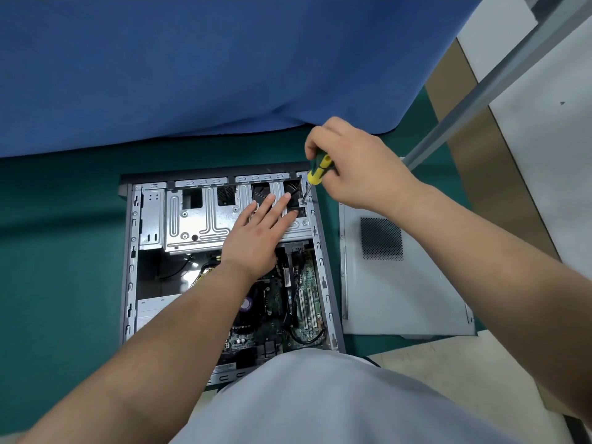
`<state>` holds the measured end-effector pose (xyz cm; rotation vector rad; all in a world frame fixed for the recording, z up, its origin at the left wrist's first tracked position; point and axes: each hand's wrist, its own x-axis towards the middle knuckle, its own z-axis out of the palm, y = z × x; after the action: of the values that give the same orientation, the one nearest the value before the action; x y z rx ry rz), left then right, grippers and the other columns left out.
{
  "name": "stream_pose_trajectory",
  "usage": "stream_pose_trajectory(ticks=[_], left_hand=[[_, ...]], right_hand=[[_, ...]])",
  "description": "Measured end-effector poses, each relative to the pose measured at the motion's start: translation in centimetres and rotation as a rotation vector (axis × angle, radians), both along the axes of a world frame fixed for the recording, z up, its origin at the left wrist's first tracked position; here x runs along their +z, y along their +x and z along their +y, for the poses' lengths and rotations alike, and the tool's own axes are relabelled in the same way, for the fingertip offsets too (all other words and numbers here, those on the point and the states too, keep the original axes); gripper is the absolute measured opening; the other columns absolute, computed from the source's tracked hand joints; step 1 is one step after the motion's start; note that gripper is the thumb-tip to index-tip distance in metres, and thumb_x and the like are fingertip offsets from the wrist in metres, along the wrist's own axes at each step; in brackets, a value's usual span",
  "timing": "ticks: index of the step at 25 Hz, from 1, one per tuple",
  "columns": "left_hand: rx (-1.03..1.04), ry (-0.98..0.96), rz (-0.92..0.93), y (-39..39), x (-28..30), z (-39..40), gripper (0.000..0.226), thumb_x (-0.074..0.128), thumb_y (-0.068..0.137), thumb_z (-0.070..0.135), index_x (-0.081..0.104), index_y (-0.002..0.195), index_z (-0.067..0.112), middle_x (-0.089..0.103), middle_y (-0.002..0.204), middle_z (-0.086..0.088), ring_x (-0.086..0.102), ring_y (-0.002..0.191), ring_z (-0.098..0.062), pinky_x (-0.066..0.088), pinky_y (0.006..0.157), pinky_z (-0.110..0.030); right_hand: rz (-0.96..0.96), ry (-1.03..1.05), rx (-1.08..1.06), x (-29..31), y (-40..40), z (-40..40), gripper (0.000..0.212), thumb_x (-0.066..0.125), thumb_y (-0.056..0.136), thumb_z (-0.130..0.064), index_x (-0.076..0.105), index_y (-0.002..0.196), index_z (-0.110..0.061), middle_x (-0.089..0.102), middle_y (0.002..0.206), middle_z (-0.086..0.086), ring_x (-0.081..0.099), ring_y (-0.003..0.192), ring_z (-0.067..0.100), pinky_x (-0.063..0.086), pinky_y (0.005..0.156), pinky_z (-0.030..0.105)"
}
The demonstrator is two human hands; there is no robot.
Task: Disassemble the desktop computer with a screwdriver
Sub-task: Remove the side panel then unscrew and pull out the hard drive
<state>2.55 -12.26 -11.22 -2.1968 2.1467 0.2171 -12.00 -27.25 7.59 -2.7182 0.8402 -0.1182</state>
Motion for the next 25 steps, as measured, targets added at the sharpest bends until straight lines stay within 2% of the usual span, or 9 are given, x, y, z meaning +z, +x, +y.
stream_pose_trajectory(ticks=[5,10,13,20,23,24,25], left_hand=[[0.006,0.005,0.008,-0.1,0.0,0.0,0.097,0.062,0.080,0.015,0.011,0.160,0.033,-0.012,0.172,0.003,-0.004,0.159,-0.021,0.002,0.128,-0.045],[0.002,-0.009,0.010,0.0,-0.2,0.0,0.097,0.063,0.079,0.015,0.013,0.160,0.033,-0.010,0.172,0.003,-0.002,0.159,-0.021,0.004,0.128,-0.045],[0.008,-0.008,0.010,0.0,0.0,-0.1,0.097,0.062,0.080,0.014,0.012,0.160,0.033,-0.010,0.172,0.003,-0.003,0.159,-0.021,0.003,0.128,-0.045],[-0.005,0.014,0.067,0.0,0.4,-0.2,0.098,0.065,0.081,0.018,0.008,0.160,0.034,-0.015,0.171,0.004,-0.009,0.158,-0.019,-0.002,0.128,-0.045],[-0.037,0.065,0.167,0.7,1.1,-0.1,0.101,0.064,0.084,0.029,0.002,0.163,0.032,-0.016,0.171,0.006,-0.011,0.158,-0.018,-0.006,0.128,-0.043],[-0.045,0.089,0.266,1.1,1.5,0.0,0.101,0.063,0.086,0.031,-0.001,0.164,0.032,-0.013,0.171,0.007,-0.011,0.158,-0.016,-0.007,0.128,-0.040],[-0.008,0.109,0.441,1.5,2.2,0.1,0.097,0.060,0.088,0.032,-0.002,0.163,0.033,-0.009,0.171,0.009,-0.007,0.158,-0.013,-0.005,0.128,-0.037]], right_hand=[[-0.050,0.000,-0.061,-0.4,-0.6,0.0,0.030,0.053,0.076,0.001,0.058,0.101,-0.017,0.049,0.103,-0.001,0.044,0.081,0.019,0.029,0.068,0.029],[-0.108,-0.005,-0.093,-0.4,-1.2,0.2,0.028,0.055,0.077,0.000,0.058,0.099,-0.016,0.048,0.100,-0.002,0.041,0.078,0.017,0.025,0.066,0.026],[-0.135,0.000,-0.126,-0.1,-1.5,0.0,0.028,0.055,0.076,-0.001,0.058,0.099,-0.017,0.048,0.099,-0.002,0.040,0.075,0.017,0.026,0.065,0.027],[-0.196,0.019,-0.163,0.6,-2.2,0.2,0.030,0.054,0.074,0.000,0.058,0.098,-0.018,0.049,0.097,-0.002,0.042,0.071,0.015,0.040,0.066,0.034],[-0.246,0.049,-0.222,1.0,-3.0,0.2,0.029,0.056,0.074,-0.001,0.058,0.097,-0.019,0.049,0.094,-0.004,0.044,0.067,0.011,0.037,0.063,0.031],[-0.264,0.061,-0.243,1.2,-3.3,0.1,0.029,0.057,0.074,-0.002,0.058,0.097,-0.019,0.050,0.094,-0.004,0.044,0.065,0.011,0.036,0.062,0.028],[-0.279,0.076,-0.265,1.3,-3.7,0.2,0.028,0.058,0.074,-0.002,0.059,0.097,-0.019,0.052,0.094,-0.003,0.043,0.064,0.010,0.035,0.061,0.026]])
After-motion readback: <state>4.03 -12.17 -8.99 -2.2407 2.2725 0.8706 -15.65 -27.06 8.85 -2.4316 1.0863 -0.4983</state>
